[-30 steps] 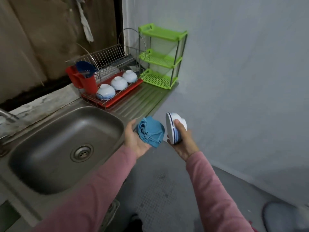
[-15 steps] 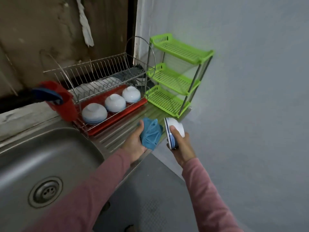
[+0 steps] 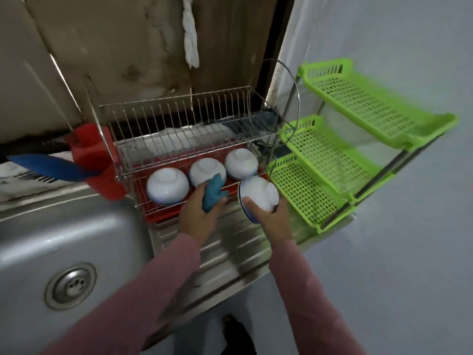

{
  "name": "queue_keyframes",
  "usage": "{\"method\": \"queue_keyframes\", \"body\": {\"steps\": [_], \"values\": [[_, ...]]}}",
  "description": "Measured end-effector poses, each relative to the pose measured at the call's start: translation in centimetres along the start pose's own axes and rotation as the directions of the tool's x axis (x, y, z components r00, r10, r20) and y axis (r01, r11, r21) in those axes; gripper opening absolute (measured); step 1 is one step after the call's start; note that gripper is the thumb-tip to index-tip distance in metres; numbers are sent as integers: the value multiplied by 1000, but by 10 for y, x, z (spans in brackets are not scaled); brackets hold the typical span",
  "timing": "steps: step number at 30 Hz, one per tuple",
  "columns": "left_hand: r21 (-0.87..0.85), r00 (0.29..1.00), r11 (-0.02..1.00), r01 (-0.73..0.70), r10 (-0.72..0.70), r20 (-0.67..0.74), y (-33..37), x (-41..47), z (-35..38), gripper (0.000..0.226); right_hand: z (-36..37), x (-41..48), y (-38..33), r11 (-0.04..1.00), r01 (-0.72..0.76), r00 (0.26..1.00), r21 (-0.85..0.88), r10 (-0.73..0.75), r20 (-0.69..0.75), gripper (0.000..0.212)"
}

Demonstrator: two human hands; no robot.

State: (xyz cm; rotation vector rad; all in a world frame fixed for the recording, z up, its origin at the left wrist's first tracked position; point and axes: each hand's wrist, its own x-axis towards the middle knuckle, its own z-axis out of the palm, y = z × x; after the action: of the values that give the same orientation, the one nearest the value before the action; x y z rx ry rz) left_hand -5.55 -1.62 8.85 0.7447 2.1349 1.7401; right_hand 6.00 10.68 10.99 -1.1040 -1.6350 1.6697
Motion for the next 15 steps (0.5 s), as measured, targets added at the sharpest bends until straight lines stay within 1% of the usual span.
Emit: {"method": "queue_keyframes", "body": {"steps": [2,4,5,7,8,9,10,12,13,15], "values": [[139,996,989,-42,52,-66,-3,12,-5,45,14,26,1,998,57,994,-41,-53,92,62],[262,985,963,-66,105,-139,-7,23,-8,46,27,52,5,986,130,980,-106,-111,167,69],[292,980,955,-55,107,-168,-9,28,-10,46,32,63,6,973,168,970,-161,-134,201,77],[317,971,948,9,67,-230,-14,37,-13,47,43,84,7,928,236,953,-288,-164,253,98],[333,965,942,49,42,-260,-18,42,-14,49,49,94,6,894,275,945,-354,-184,269,107],[347,957,935,75,30,-289,-21,47,-15,49,54,102,3,849,324,933,-417,-214,290,111],[356,948,930,95,24,-318,-24,51,-15,49,59,112,1,794,386,914,-470,-259,313,111],[346,933,931,116,18,-361,-24,55,-12,43,67,126,-9,678,481,874,-556,-325,361,104],[343,927,931,125,13,-374,-23,56,-10,41,71,132,-15,627,503,863,-595,-322,390,100],[329,913,932,150,-2,-409,-20,58,-7,39,81,139,-23,529,515,855,-675,-263,446,98]]}}
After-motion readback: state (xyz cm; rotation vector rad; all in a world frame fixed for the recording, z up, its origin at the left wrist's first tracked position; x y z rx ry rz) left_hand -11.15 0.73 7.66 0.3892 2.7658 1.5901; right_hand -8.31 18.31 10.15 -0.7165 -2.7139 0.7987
